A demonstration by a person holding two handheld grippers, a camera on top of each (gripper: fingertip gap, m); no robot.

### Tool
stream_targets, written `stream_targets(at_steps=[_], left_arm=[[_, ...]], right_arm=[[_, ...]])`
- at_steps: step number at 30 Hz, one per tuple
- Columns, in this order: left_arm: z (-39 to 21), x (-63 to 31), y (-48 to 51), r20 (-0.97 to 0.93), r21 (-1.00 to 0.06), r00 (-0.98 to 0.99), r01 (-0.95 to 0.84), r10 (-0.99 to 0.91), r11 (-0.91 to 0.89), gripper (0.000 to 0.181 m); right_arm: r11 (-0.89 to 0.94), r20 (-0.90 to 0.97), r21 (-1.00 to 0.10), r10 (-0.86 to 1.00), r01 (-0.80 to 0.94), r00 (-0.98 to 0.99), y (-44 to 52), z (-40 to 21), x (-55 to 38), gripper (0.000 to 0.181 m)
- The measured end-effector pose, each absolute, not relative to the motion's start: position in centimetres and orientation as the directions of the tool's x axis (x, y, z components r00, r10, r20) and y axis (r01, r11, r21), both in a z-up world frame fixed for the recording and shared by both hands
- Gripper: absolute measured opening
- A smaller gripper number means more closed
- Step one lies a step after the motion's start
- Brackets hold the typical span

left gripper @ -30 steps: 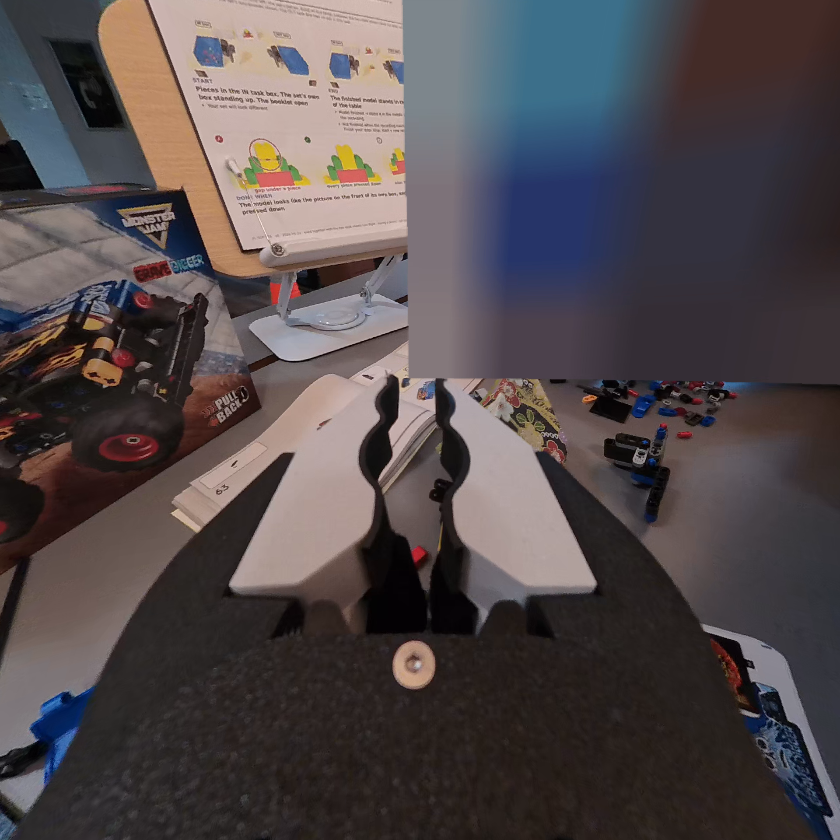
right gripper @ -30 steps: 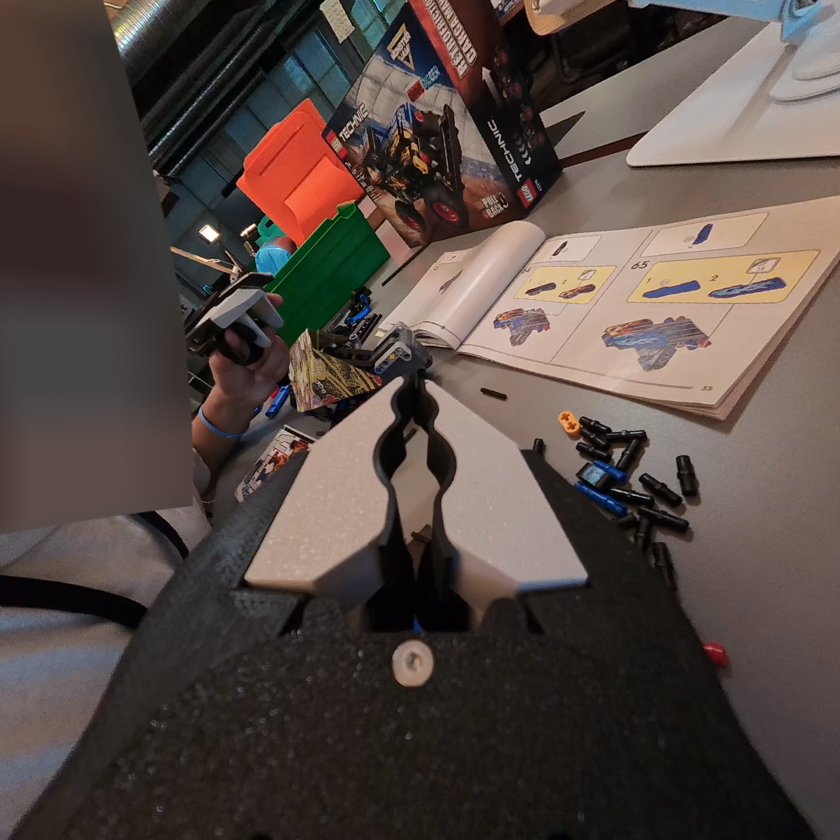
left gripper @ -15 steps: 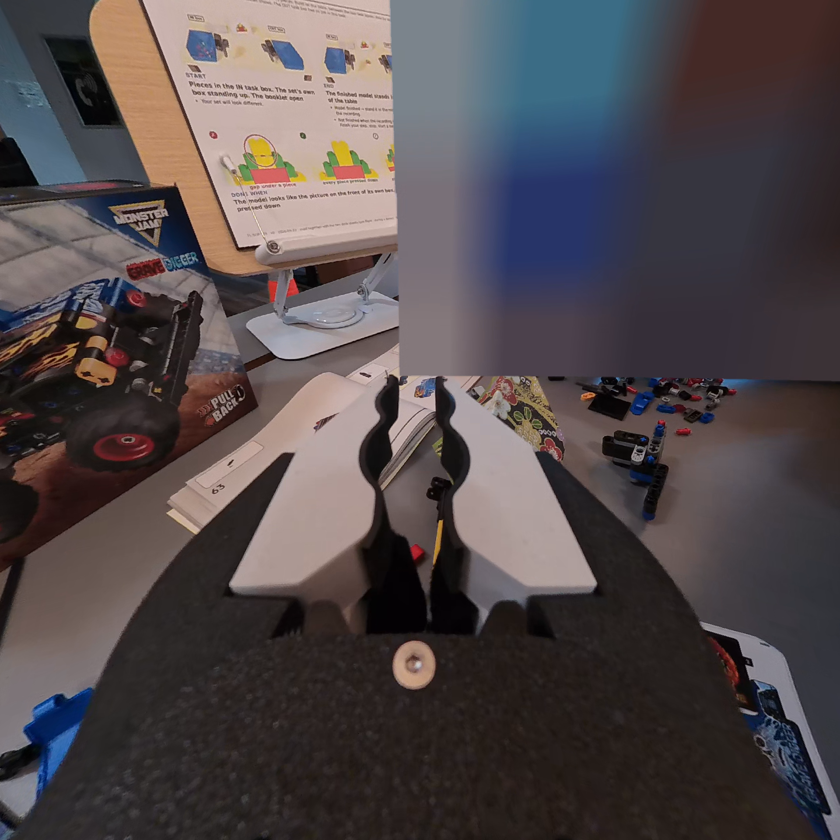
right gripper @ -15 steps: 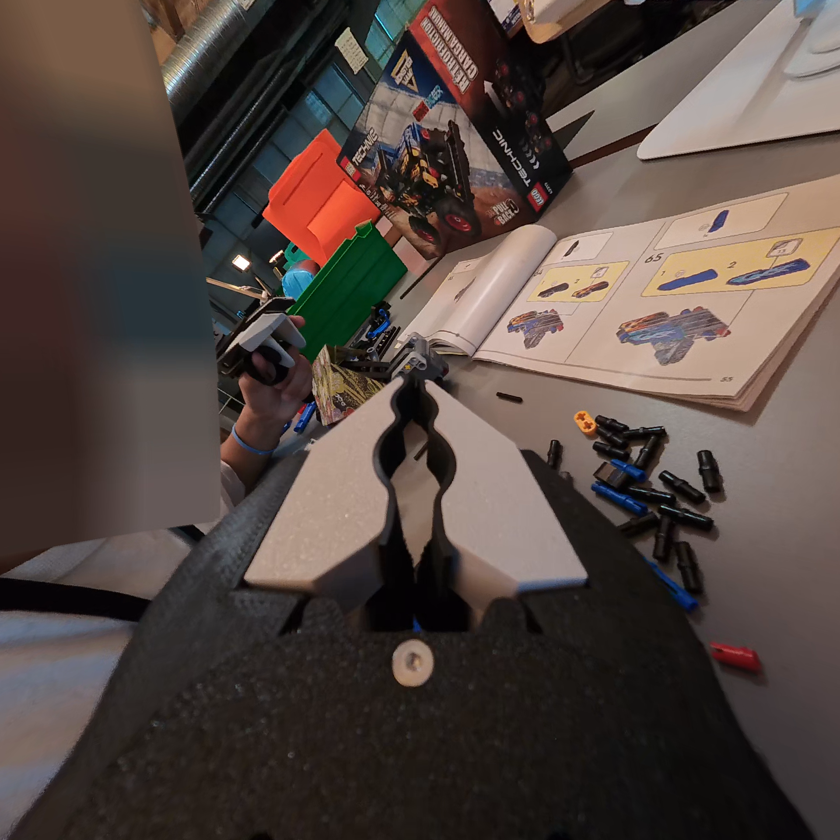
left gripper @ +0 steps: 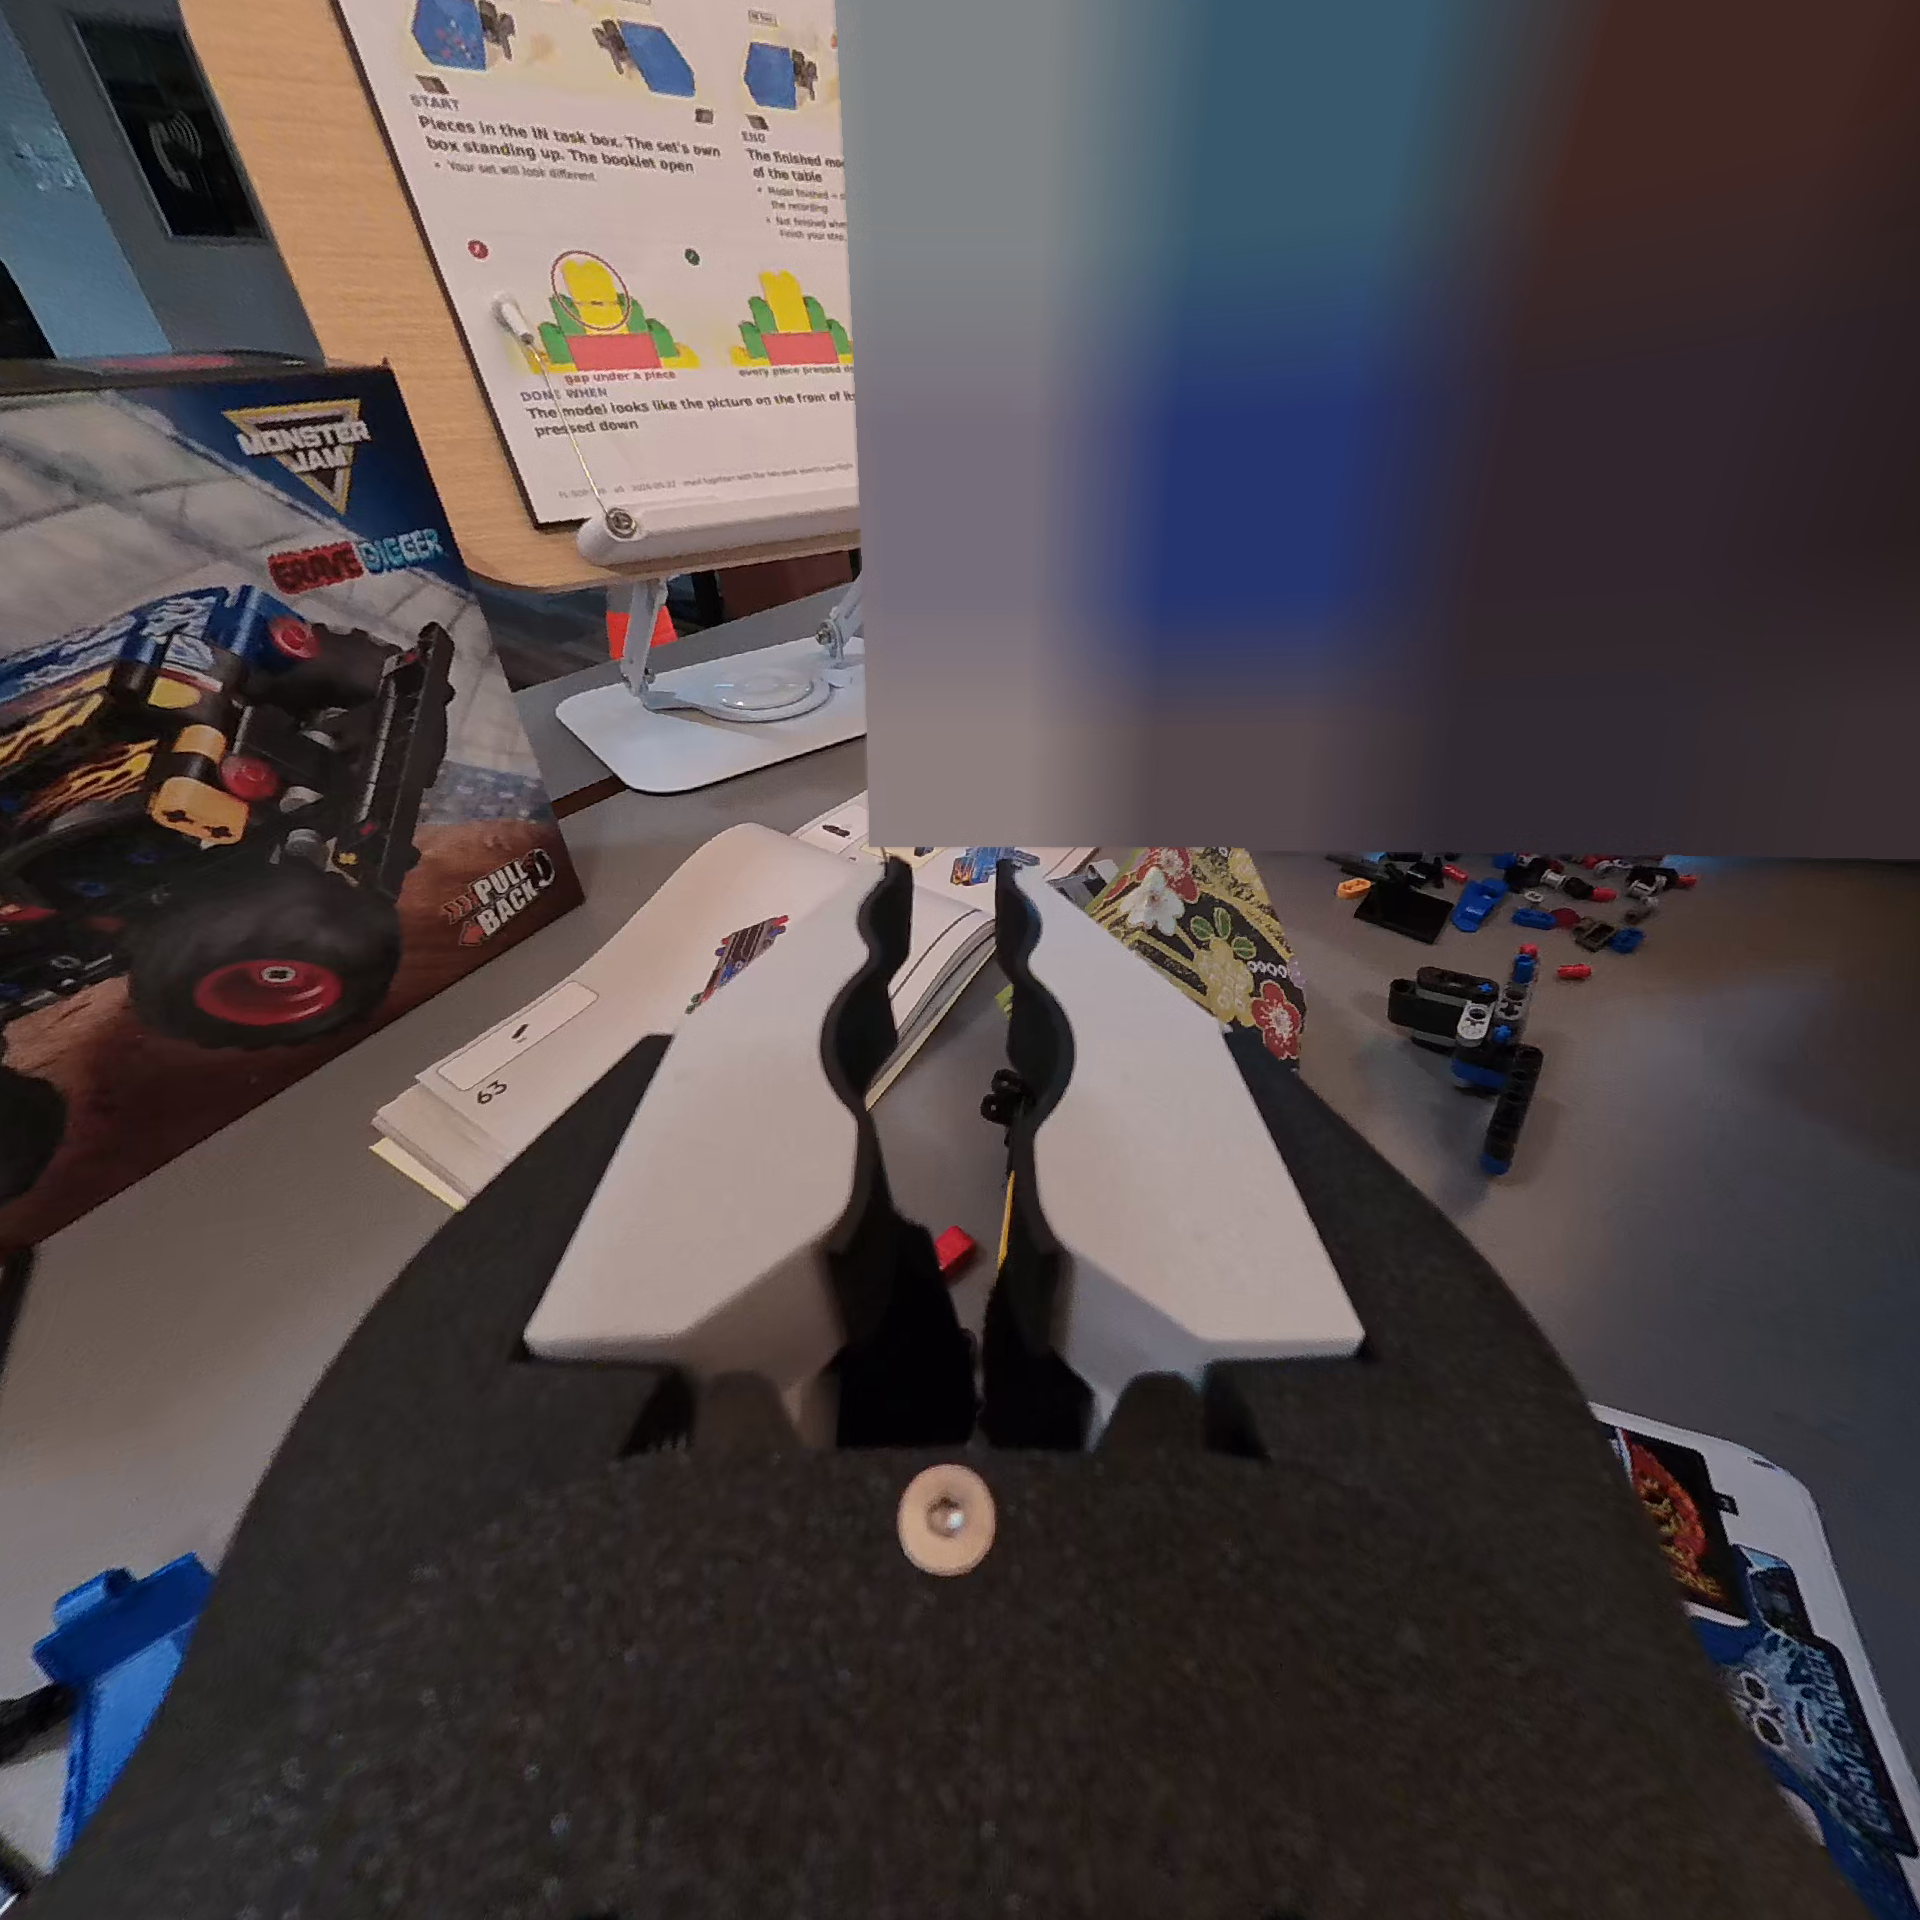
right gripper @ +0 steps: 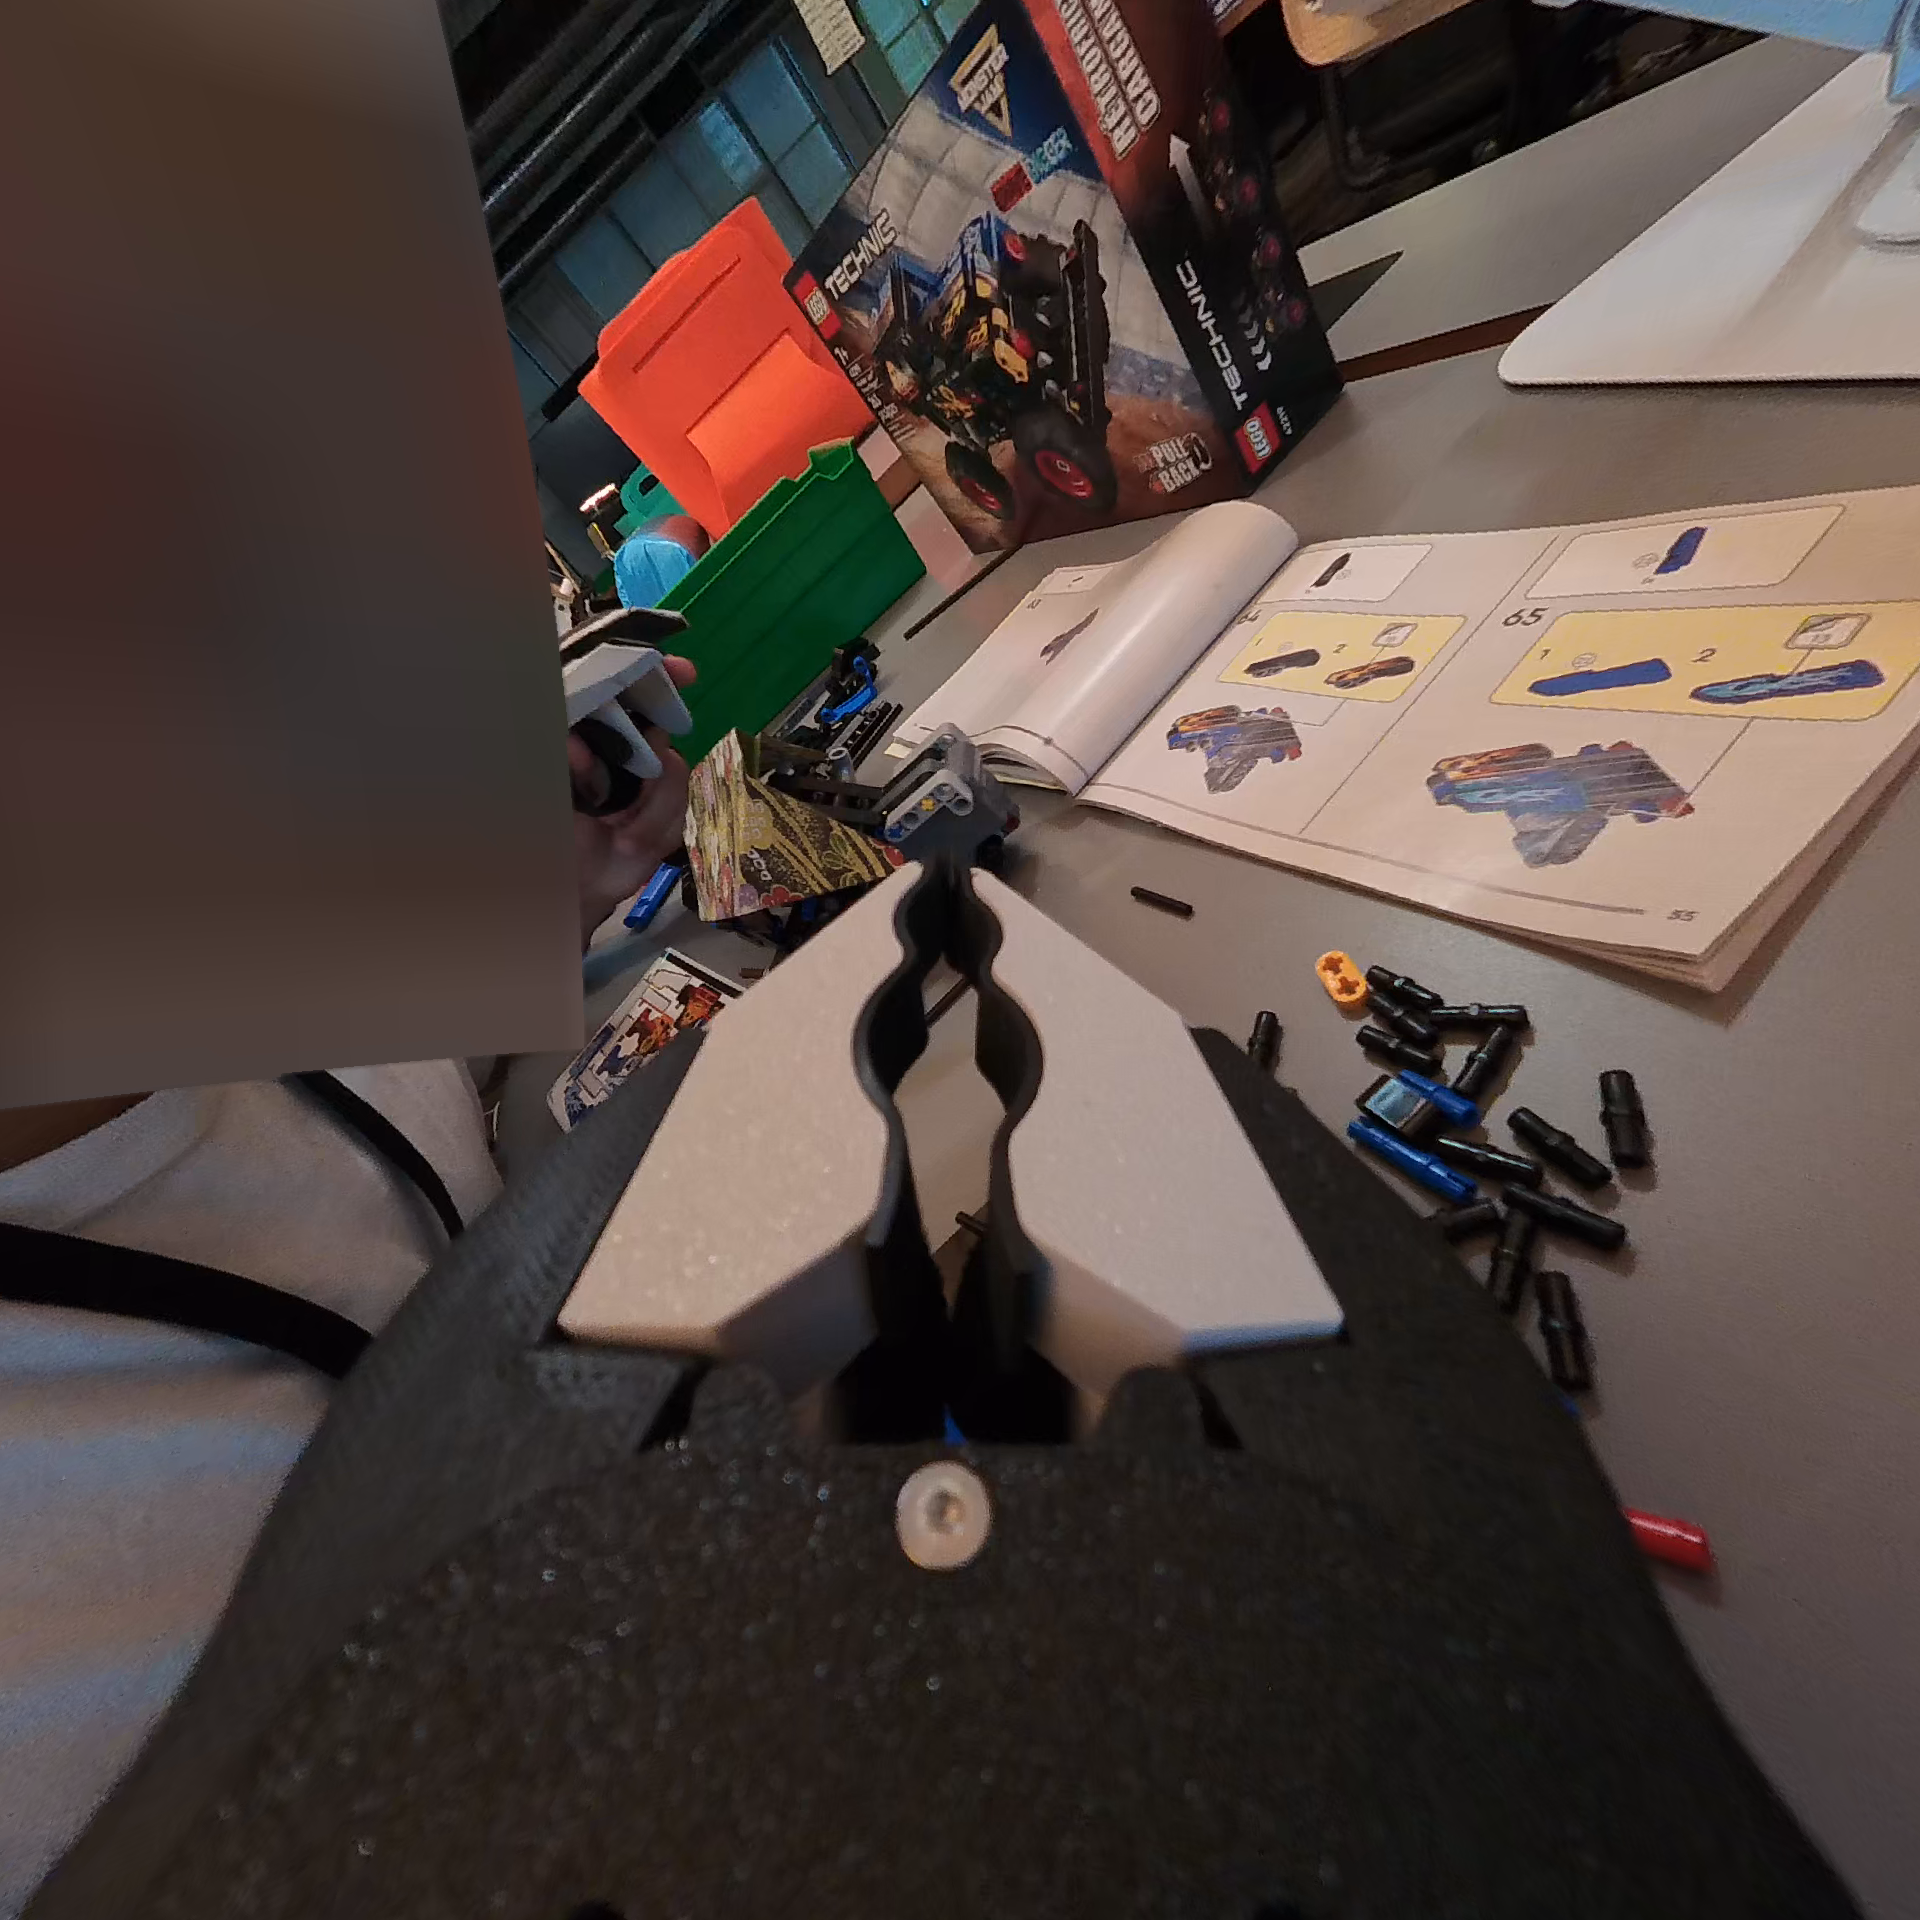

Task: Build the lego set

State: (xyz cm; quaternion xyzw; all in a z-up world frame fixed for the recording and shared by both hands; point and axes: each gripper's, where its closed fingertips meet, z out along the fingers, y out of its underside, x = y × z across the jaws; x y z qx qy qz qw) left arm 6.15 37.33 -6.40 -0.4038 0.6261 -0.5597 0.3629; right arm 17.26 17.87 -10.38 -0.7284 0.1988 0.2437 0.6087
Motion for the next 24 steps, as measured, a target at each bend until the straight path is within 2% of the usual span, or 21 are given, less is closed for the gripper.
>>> stream_targets(at_steps=[18, 21, 24], left_arm=[[-6.0, 5.9, 37.0, 0.024, -0.994, -0.434, -0.104, -0.901, 0.024, 0.014], [-5.4, 5.4, 36.0, -0.039, -0.994, -0.453, -0.077, -0.891, 0.082, 0.015], [-5.5, 4.8, 34.4, -0.182, -0.973, -0.467, -0.042, -0.866, 0.227, 0.015]], right_arm=[[-0.195, -0.591, -0.793, 0.023, -0.577, 0.806, 18.0, -10.5, 16.9, 0.000], [-0.197, -0.588, -0.798, 0.050, -0.569, 0.807, 18.1, -9.9, 16.1, 0.000], [-0.206, -0.589, -0.800, 0.096, -0.563, 0.802, 18.3, -9.1, 14.8, 0.000]])
